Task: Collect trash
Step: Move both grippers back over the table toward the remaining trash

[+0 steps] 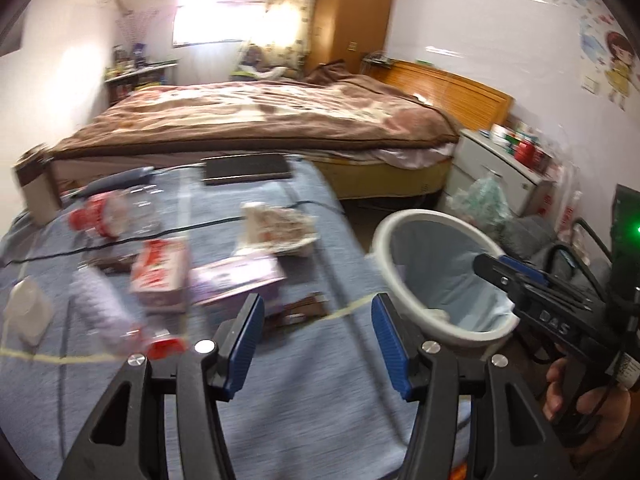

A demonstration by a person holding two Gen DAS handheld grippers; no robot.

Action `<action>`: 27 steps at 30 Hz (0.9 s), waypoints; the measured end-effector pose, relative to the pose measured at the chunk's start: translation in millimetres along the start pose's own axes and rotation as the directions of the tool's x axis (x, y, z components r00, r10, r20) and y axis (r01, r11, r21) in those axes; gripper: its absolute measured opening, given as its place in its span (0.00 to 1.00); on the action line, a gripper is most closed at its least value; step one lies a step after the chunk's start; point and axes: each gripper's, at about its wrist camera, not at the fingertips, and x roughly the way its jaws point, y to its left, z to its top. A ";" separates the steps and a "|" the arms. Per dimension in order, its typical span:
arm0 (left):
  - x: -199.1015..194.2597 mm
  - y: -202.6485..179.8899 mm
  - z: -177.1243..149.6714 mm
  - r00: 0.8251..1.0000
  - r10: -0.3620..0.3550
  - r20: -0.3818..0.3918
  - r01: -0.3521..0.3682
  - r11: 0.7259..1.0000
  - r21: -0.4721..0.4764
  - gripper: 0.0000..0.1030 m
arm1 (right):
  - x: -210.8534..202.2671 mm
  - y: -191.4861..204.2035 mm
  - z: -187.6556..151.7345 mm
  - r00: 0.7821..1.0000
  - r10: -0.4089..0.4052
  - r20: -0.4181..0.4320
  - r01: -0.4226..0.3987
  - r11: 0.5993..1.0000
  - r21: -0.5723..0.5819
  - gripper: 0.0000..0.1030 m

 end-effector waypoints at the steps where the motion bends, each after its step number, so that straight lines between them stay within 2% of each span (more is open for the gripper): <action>1: -3.5 10.1 -1.8 1.000 0.026 0.007 -0.025 1.000 -0.008 0.57 | 0.9 3.7 -0.8 1.000 0.010 -0.002 -0.010 1.000 -0.006 0.45; 9: -21.2 75.5 -12.8 0.993 0.115 0.017 -0.113 0.988 -0.106 0.59 | 16.8 48.9 -7.2 0.995 0.093 -0.036 -0.096 0.993 -0.062 0.46; 12: -27.7 99.6 -17.8 0.988 0.156 0.020 -0.152 0.978 -0.141 0.61 | 23.5 67.6 -7.0 0.990 0.133 -0.055 -0.138 0.985 -0.104 0.46; 18: -40.2 145.4 -27.8 0.972 0.233 0.015 -0.225 0.952 -0.207 0.62 | 38.2 94.3 -10.2 0.977 0.191 -0.093 -0.200 0.974 -0.110 0.46; 20: -42.8 159.5 -31.2 0.967 0.255 0.008 -0.247 0.944 -0.220 0.62 | 44.0 104.0 -12.1 0.973 0.206 -0.108 -0.218 0.969 -0.117 0.49; 22: -45.4 173.6 -34.6 0.961 0.277 0.003 -0.269 0.933 -0.239 0.63 | 50.9 114.3 -13.6 0.968 0.217 -0.126 -0.233 0.964 -0.130 0.55; 27: -49.4 208.0 -44.4 0.953 0.304 -0.010 -0.294 0.911 -0.291 0.65 | 60.5 130.7 -16.6 0.961 0.236 -0.145 -0.257 0.955 -0.147 0.57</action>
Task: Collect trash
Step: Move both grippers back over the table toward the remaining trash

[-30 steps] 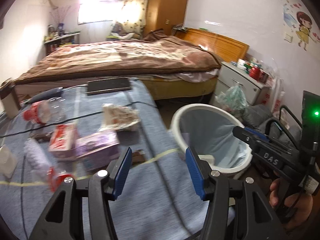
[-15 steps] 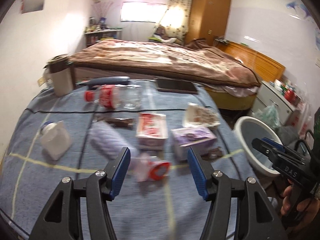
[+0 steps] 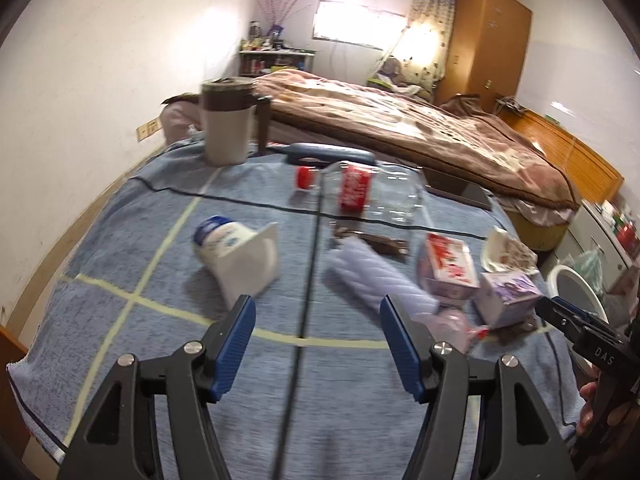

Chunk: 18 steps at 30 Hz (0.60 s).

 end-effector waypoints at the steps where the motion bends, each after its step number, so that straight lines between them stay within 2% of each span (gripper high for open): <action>1: 1.5 5.5 0.8 1.000 0.006 -0.002 -0.006 1.000 -0.013 0.65 | 1.5 1.2 0.6 1.000 0.002 -0.003 -0.002 1.000 -0.005 0.57; 5: 4.1 27.8 3.3 1.000 0.028 -0.003 -0.028 0.998 -0.059 0.66 | 14.2 12.4 3.8 1.000 -0.004 -0.024 0.003 0.999 -0.041 0.58; 12: 9.6 47.0 6.5 0.999 0.050 -0.006 -0.050 0.995 -0.085 0.66 | 27.7 20.1 2.5 0.997 -0.031 -0.075 0.025 0.996 -0.084 0.58; 14: 10.9 50.0 7.3 0.999 0.053 -0.007 -0.053 0.994 -0.091 0.66 | 33.2 14.7 5.1 0.993 -0.067 -0.101 0.060 0.996 -0.070 0.58; 18: 14.5 53.4 8.1 0.998 0.068 -0.012 -0.069 0.994 -0.088 0.66 | 32.2 -1.3 7.8 0.991 -0.103 -0.088 0.104 0.995 -0.002 0.59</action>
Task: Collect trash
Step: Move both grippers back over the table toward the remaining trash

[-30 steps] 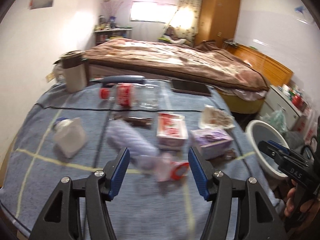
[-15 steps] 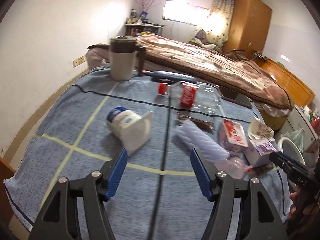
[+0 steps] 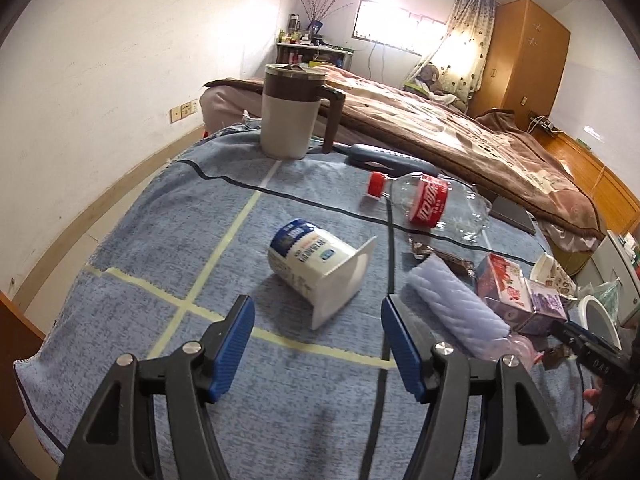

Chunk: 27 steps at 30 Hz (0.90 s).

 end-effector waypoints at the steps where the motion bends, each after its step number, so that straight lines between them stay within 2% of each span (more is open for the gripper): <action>1: 0.4 1.3 0.0 1.000 0.000 -0.002 0.000 1.000 -0.001 0.66 | -1.3 -3.4 0.4 1.000 -0.011 0.008 0.011 1.000 0.019 0.59; 5: 5.1 3.0 1.2 1.000 -0.011 -0.016 0.011 1.000 -0.019 0.66 | -3.7 1.9 1.0 0.998 0.055 0.023 -0.055 0.998 0.009 0.59; 9: 4.9 -0.7 0.9 1.000 -0.025 -0.016 0.025 1.000 -0.004 0.66 | -3.7 25.9 -4.6 0.980 0.200 -0.022 -0.201 0.976 -0.087 0.59; 11: 5.6 -0.9 0.7 1.000 -0.023 -0.021 0.023 1.000 0.006 0.66 | -10.7 37.9 -11.7 0.950 0.308 -0.049 -0.312 0.941 -0.134 0.59; 13: 5.8 0.6 1.2 1.000 -0.019 -0.022 0.019 1.000 0.006 0.66 | -17.5 43.1 -15.9 0.921 0.382 -0.077 -0.389 0.906 -0.166 0.59; 14: 5.7 1.8 1.4 1.000 -0.016 -0.019 0.016 1.000 0.002 0.66 | -21.3 43.5 -15.4 0.923 0.379 -0.068 -0.385 0.904 -0.184 0.59; 16: 6.2 2.6 2.0 1.000 -0.015 -0.019 0.015 1.000 -0.001 0.66 | -30.8 38.9 -11.2 0.949 0.315 0.007 -0.306 0.929 -0.209 0.59; 17: 6.2 2.9 2.3 1.000 -0.019 -0.019 0.019 1.000 -0.007 0.66 | -35.3 35.2 -6.3 0.965 0.256 0.065 -0.237 0.948 -0.211 0.59; 19: 6.5 2.1 2.8 0.999 -0.036 -0.018 0.036 0.999 -0.005 0.66 | -34.3 29.7 3.7 0.973 0.204 0.110 -0.177 0.960 -0.216 0.59; 21: 8.7 1.2 3.2 0.999 -0.042 -0.026 0.042 0.999 -0.006 0.66 | -28.1 31.2 10.2 0.972 0.213 0.105 -0.181 0.951 -0.251 0.59; 24: 13.8 -0.2 5.3 0.999 -0.034 -0.041 0.034 0.999 -0.010 0.67 | -5.6 39.6 15.3 0.969 0.246 0.002 -0.234 0.922 -0.307 0.59; 27: 18.2 -1.2 8.7 0.997 -0.053 -0.048 0.052 0.998 -0.026 0.74 | 10.1 44.2 17.0 0.975 0.221 0.009 -0.205 0.920 -0.334 0.59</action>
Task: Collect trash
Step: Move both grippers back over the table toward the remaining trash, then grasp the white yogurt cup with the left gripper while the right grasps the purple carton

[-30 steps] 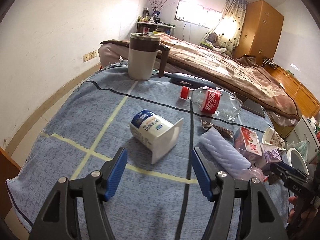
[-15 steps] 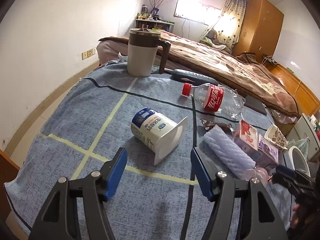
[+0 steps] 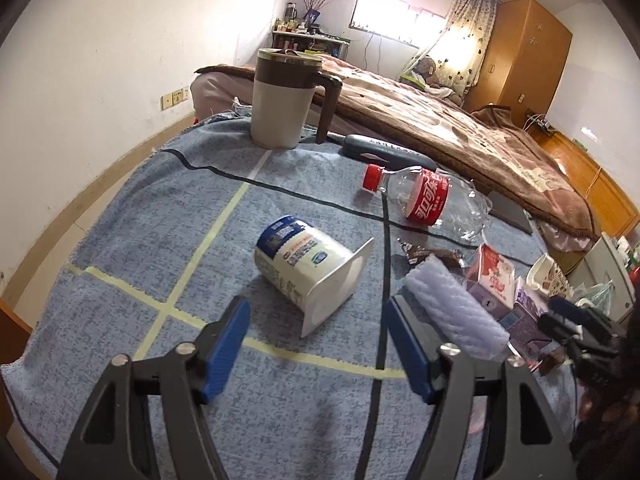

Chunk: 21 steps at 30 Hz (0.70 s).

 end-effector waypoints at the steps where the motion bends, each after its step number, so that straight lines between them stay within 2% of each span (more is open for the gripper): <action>1: 2.1 -0.4 1.3 1.000 -0.003 -0.006 0.003 1.000 -0.004 0.74 | 1.7 -2.3 -0.1 1.000 -0.007 0.006 0.007 1.000 0.000 0.62; 4: 6.1 -1.8 5.7 1.000 0.019 -0.002 -0.019 1.000 -0.009 0.75 | -1.1 -3.3 0.3 1.000 0.000 0.003 0.000 1.000 -0.004 0.63; 7: 9.5 -0.5 11.8 0.998 0.056 0.021 -0.055 0.998 -0.015 0.75 | -5.6 -5.9 -0.2 0.998 -0.064 0.008 0.064 0.998 -0.019 0.63; 12: 24.7 0.2 13.7 0.995 0.100 -0.010 -0.099 0.994 0.037 0.75 | 7.6 -13.9 -1.4 0.998 -0.045 -0.053 0.045 0.999 0.009 0.63; 15: 27.7 -0.8 10.3 0.990 0.138 0.000 -0.138 0.987 0.086 0.75 | 12.2 -14.6 -4.2 0.997 -0.028 -0.066 0.030 0.999 0.033 0.63; 17: 30.6 0.1 8.8 0.987 0.159 -0.002 -0.158 0.983 0.094 0.66 | 14.6 -18.1 -5.2 0.997 -0.001 -0.080 0.008 0.997 0.079 0.63; 18: 32.9 1.2 8.4 0.989 0.145 -0.018 -0.143 0.986 0.090 0.58 | 14.6 -18.3 -6.0 0.997 0.004 -0.079 0.004 0.995 0.095 0.63; 20: 33.7 2.3 8.0 0.990 0.137 -0.022 -0.134 0.987 0.083 0.53 | 14.2 -19.3 -7.3 0.998 0.010 -0.070 -0.001 0.993 0.120 0.63; 21: 34.2 2.1 7.6 0.989 0.146 -0.019 -0.144 0.986 0.085 0.47 | 13.9 -18.4 -7.6 0.998 0.008 -0.066 0.000 0.993 0.121 0.63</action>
